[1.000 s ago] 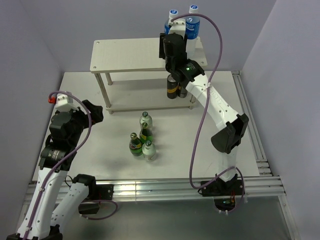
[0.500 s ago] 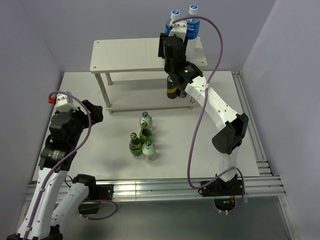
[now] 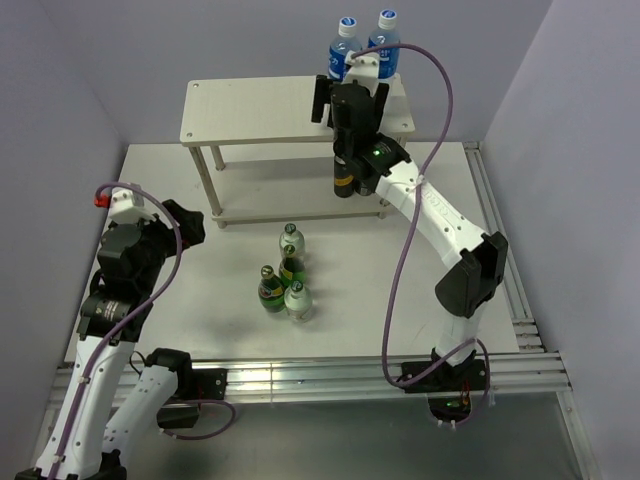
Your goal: Place and organize the beverage onto the shelf
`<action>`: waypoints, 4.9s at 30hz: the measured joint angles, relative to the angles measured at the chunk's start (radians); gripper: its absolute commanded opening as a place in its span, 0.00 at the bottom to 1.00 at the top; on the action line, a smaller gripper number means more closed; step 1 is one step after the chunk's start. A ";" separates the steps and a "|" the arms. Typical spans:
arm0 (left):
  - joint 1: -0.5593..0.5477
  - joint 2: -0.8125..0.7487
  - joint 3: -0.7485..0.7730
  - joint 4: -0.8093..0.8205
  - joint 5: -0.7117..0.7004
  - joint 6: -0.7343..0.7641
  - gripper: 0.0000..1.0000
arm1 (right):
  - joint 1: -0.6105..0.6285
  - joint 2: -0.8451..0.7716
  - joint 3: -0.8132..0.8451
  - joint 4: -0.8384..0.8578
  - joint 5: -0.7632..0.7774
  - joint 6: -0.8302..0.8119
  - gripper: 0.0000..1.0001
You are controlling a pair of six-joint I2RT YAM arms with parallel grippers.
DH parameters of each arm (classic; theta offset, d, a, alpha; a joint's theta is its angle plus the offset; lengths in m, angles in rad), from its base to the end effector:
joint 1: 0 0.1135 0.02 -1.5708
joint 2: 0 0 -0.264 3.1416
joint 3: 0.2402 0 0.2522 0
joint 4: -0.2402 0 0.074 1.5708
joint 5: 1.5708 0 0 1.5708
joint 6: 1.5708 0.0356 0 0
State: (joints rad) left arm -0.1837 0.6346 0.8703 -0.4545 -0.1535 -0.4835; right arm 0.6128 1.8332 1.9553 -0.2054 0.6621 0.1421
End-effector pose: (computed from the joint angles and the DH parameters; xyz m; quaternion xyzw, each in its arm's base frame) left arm 0.1368 -0.0199 0.3619 -0.1636 0.7619 -0.1478 0.6090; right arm 0.3611 0.2271 0.4494 0.0517 0.7281 0.0136 0.6834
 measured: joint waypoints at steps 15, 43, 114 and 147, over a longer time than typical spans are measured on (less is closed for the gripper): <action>0.019 -0.011 0.000 0.001 0.000 0.001 0.95 | 0.142 -0.303 -0.377 0.054 0.036 0.062 1.00; -0.946 0.219 0.157 -0.412 -0.647 -0.389 0.95 | 0.484 -0.886 -1.175 -0.136 0.171 0.516 1.00; -1.032 0.724 -0.561 0.865 -0.900 -0.310 0.15 | 0.485 -1.102 -1.395 -0.177 0.194 0.571 1.00; -0.682 0.523 0.511 -0.061 -0.747 0.132 0.00 | 0.484 -1.123 -1.394 -0.163 0.195 0.566 1.00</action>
State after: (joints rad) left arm -0.8658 1.1580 1.3811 -0.5156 -0.9009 -0.3519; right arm 1.0973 0.7101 0.5613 -0.3679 0.8570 0.7078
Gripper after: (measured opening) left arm 0.749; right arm 0.998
